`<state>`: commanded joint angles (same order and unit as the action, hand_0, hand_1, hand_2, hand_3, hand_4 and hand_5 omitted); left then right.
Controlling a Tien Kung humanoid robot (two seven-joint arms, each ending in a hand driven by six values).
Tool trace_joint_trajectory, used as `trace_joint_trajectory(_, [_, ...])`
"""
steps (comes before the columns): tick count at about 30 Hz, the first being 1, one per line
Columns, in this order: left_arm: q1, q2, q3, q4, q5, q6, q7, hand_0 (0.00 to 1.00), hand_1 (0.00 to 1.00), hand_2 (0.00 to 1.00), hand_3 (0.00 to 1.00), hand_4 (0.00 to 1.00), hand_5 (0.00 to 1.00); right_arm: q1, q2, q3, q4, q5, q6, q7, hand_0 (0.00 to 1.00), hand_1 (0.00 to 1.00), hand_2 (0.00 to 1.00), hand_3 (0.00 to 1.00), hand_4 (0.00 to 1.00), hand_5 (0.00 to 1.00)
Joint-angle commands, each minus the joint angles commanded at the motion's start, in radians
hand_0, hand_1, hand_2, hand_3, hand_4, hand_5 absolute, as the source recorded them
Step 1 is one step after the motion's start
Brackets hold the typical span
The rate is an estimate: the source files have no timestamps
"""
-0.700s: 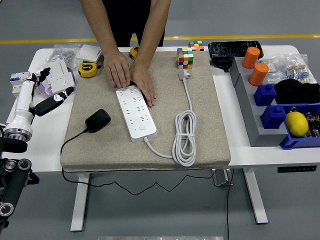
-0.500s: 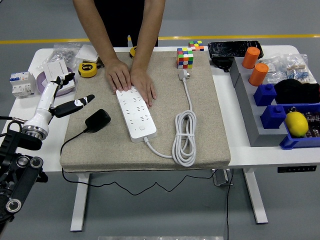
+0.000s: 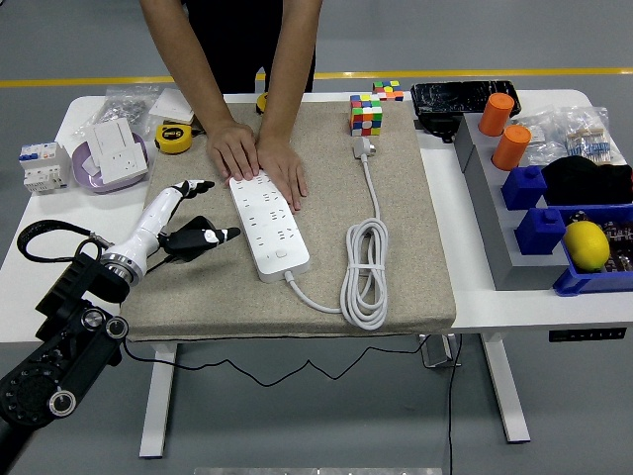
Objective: Pick up the plug,place it near the board,insert it into the board,press the button
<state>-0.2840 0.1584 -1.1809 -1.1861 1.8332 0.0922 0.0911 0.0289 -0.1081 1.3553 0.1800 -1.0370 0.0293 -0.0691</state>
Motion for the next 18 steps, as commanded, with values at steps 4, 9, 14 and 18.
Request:
trace_joint_trajectory(4, [-0.024, 0.005, 0.031, 0.055, 0.057, 0.015, -0.008, 0.915, 0.964, 0.917, 0.861, 0.998, 0.403, 0.0, 0.0, -0.009, 0.0, 0.013, -0.002, 0.002, 0.804, 0.722, 0.714, 0.634, 0.974, 0.679])
trace_joint_trajectory(9, [-0.045, 0.002, 0.057, 0.113, 0.11, 0.034, -0.028, 0.912, 0.962, 0.914, 0.858, 0.998, 0.414, 0.0, -0.001, -0.01, 0.0, 0.014, -0.002, 0.001, 0.803, 0.723, 0.714, 0.654, 0.998, 0.715])
trace_joint_trajectory(14, [-0.056, -0.003, 0.053, 0.156, 0.145, 0.05, -0.043, 0.907, 0.959, 0.911, 0.856, 0.998, 0.42, 0.002, -0.002, -0.011, 0.0, 0.02, -0.003, 0.003, 0.803, 0.723, 0.714, 0.675, 0.998, 0.745])
trace_joint_trajectory(18, [-0.055, -0.003, 0.043, 0.165, 0.15, 0.054, -0.04, 0.907, 0.959, 0.911, 0.856, 0.998, 0.42, 0.002, -0.001, -0.009, 0.0, 0.021, -0.003, 0.003, 0.803, 0.723, 0.714, 0.675, 0.998, 0.745])
